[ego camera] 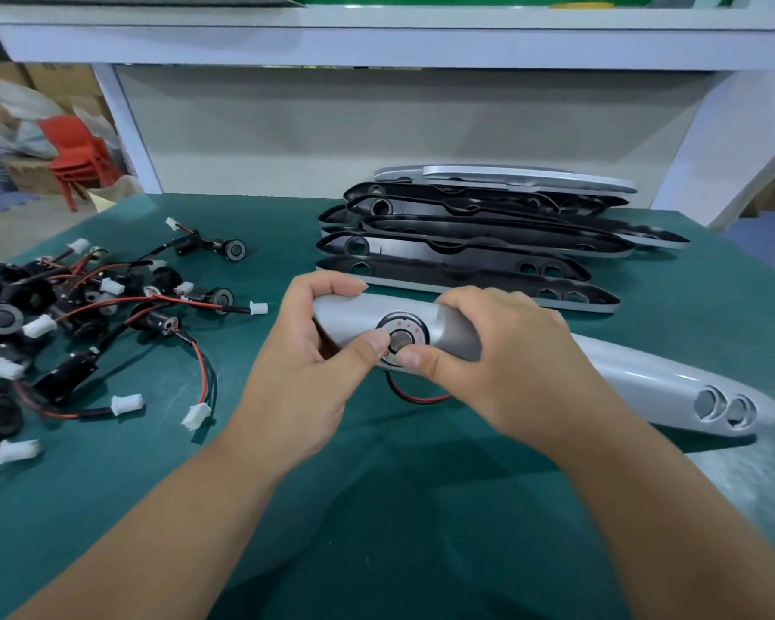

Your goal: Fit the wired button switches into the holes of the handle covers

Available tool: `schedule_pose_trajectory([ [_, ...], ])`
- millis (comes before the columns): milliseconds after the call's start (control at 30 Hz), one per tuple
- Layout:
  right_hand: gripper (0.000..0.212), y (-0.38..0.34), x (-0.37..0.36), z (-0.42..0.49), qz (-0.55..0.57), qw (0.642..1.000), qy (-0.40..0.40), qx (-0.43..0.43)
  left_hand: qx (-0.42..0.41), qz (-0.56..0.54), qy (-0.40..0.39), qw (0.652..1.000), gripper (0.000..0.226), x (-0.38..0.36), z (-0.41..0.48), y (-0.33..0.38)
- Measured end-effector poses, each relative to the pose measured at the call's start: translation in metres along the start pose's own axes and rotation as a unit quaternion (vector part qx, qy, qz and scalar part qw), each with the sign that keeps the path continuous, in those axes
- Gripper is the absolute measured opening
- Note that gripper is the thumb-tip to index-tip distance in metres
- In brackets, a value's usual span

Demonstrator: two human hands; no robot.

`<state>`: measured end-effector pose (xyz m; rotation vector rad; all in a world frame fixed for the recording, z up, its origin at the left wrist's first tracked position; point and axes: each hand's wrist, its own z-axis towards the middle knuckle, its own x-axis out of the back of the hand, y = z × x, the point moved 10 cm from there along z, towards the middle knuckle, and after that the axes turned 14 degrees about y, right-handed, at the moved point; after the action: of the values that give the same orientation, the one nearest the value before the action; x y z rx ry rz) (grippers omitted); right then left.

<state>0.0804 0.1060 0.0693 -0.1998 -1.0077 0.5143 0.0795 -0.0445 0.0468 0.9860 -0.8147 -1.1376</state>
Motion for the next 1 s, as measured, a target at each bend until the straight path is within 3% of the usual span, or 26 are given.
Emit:
schedule_pose_trajectory([
  [233,0.051,0.003,-0.005,0.002,-0.008,1.0,0.017,-0.02,0.01,0.045,0.023,0.999,0.036,0.005,0.002,-0.006],
  [500,0.058,0.003,-0.004,0.0,-0.066,0.996,0.059,-0.014,0.01,0.096,0.032,0.995,0.031,0.005,0.004,-0.012],
  [700,0.065,0.012,-0.017,-0.006,-0.057,0.998,-0.012,0.022,0.046,0.073,0.003,0.996,0.039,0.002,0.007,-0.029],
  [1000,0.073,0.015,-0.017,-0.007,-0.092,0.995,0.026,-0.015,0.075,0.039,-0.016,0.996,0.022,-0.001,0.005,-0.039],
])
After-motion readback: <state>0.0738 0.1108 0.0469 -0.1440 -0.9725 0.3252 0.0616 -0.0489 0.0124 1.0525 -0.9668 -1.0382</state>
